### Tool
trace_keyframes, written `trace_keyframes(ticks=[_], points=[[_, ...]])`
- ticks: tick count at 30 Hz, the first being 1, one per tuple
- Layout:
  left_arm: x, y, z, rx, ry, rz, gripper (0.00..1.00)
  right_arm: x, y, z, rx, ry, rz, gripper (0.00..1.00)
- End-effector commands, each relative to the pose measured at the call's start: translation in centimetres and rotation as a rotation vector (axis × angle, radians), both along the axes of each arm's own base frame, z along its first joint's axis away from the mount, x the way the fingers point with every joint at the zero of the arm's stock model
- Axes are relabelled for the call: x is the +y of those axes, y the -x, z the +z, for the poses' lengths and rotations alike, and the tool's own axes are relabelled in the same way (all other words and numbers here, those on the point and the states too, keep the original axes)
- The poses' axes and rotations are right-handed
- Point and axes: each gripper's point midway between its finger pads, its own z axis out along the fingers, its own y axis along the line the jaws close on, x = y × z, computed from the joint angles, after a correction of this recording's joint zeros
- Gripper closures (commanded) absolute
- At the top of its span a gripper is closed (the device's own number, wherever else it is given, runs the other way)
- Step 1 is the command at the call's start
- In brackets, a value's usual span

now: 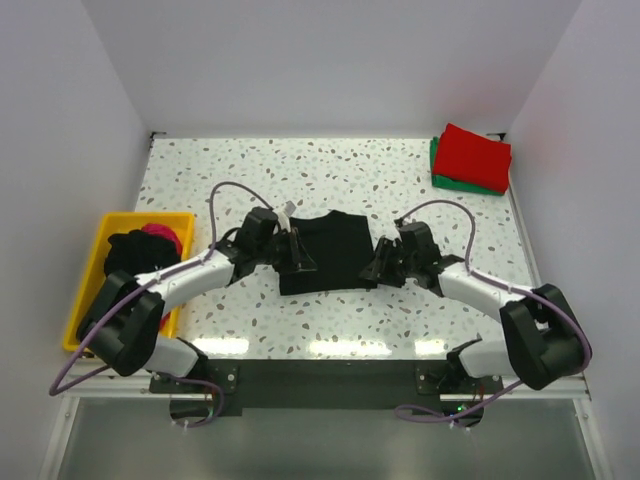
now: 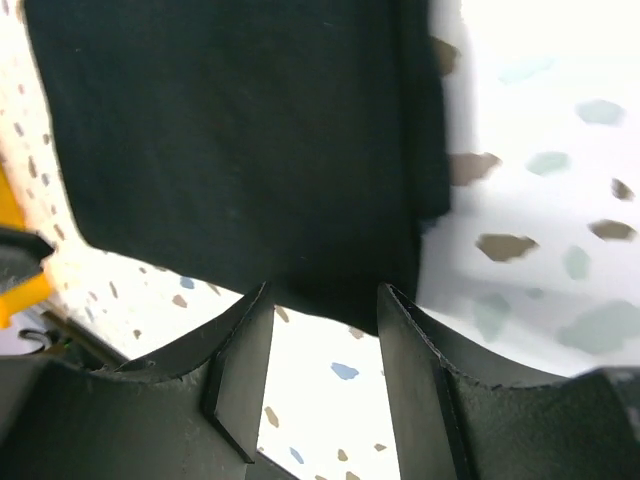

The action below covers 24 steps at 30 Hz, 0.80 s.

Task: Fold and stack the t-shirts
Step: Fold the tshirt

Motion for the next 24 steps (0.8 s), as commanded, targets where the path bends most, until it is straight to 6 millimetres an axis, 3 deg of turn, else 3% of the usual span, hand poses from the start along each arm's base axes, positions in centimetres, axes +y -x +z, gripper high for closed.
trace_keyframes(ticks=[1,8,13,16,17,18,20,24], points=[[-1.9,0.0,1.1,-0.055,0.040,-0.037,0.85,-0.2,-1.7,2.3,-0.132,-0.019,-0.048,0.51],[-3.5,-0.2,0.2,-0.042,0.051,-0.080,0.89,0.6,-2.2,5.2,-0.197,-0.064,-0.035,0.53],[-3.7,0.0,-2.6,0.006,0.032,-0.087,0.90,1.7,-2.3,5.5,-0.197,-0.091,-0.008,0.56],[-2.9,0.2,-5.3,0.052,-0.019,-0.052,0.93,2.3,-2.5,4.0,-0.182,-0.079,0.010,0.58],[-2.8,0.3,-5.9,0.055,-0.024,-0.046,0.93,2.5,-2.4,2.2,-0.144,-0.056,0.017,0.59],[-2.5,0.9,-7.1,0.092,-0.035,-0.039,0.94,2.6,-2.7,1.8,-0.139,-0.053,0.020,0.60],[-2.4,1.3,-7.9,0.114,-0.032,-0.035,0.96,2.6,-2.6,-0.5,-0.082,-0.011,0.031,0.63],[-1.7,2.3,-8.7,0.138,-0.031,-0.023,0.96,0.5,-2.2,-3.5,-0.016,0.123,-0.002,0.64]])
